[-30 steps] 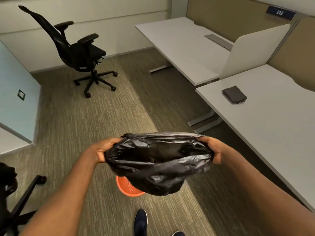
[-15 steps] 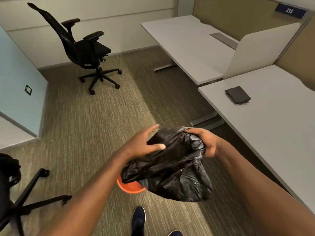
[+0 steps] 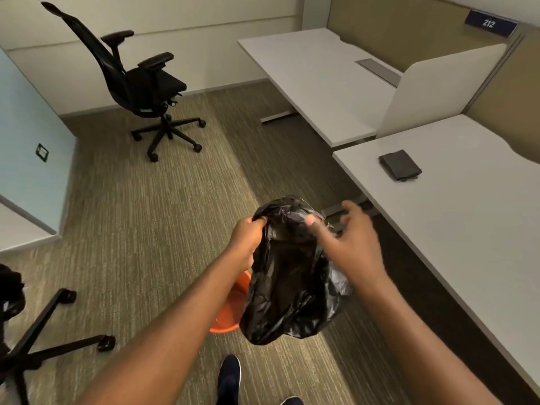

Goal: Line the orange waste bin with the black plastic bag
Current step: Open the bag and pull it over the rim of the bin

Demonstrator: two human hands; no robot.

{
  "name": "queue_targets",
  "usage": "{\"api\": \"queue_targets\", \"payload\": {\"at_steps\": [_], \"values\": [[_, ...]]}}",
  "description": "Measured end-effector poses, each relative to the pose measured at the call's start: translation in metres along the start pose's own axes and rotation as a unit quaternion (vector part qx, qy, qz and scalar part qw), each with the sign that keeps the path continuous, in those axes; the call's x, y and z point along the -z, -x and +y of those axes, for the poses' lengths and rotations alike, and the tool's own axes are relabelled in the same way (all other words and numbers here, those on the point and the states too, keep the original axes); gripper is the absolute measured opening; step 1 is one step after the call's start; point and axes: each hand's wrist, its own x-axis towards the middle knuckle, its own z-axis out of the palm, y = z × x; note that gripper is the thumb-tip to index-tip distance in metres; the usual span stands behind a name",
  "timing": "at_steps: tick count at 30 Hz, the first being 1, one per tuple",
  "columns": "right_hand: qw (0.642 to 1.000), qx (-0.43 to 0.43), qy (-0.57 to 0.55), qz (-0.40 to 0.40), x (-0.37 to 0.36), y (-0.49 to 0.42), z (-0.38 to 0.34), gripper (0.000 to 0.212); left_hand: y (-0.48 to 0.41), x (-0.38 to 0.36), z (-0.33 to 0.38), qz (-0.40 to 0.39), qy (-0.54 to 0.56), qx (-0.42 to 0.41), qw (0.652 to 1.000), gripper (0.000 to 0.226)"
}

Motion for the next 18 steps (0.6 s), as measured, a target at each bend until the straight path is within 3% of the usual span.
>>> {"api": "queue_targets", "payload": {"at_steps": [2,4,6,9,11,13,16,18], "values": [[0.996,-0.052,0.030,-0.072,-0.025,0.015,0.011,0.109,0.004,-0.007,0.003,-0.005,0.059,0.039,0.997,0.021],[0.991,-0.098,0.004,-0.092,-0.046,0.015,0.031,0.081,0.009,-0.011,0.006,-0.028,0.087,0.089,0.992,0.025],[0.981,-0.167,-0.084,-0.057,-0.056,0.005,0.050,0.044,0.014,-0.006,0.008,-0.079,0.072,0.126,0.986,0.029],[0.909,-0.286,-0.299,-0.057,-0.052,-0.018,0.073,0.018,0.012,0.020,0.009,-0.163,0.055,0.162,0.972,0.035],[0.848,-0.329,-0.405,-0.091,-0.038,-0.031,0.080,0.014,0.006,0.045,0.009,-0.189,0.059,0.169,0.966,0.035],[0.817,-0.358,-0.427,-0.146,-0.022,-0.042,0.086,0.022,-0.001,0.072,0.008,-0.187,0.045,0.173,0.966,0.037],[0.825,-0.351,-0.375,-0.235,-0.007,-0.052,0.091,0.032,-0.005,0.103,0.006,-0.177,0.017,0.155,0.972,0.038],[0.852,-0.332,-0.330,-0.233,-0.009,-0.056,0.088,0.036,-0.009,0.114,0.005,-0.123,-0.013,0.087,0.989,0.023]]}}
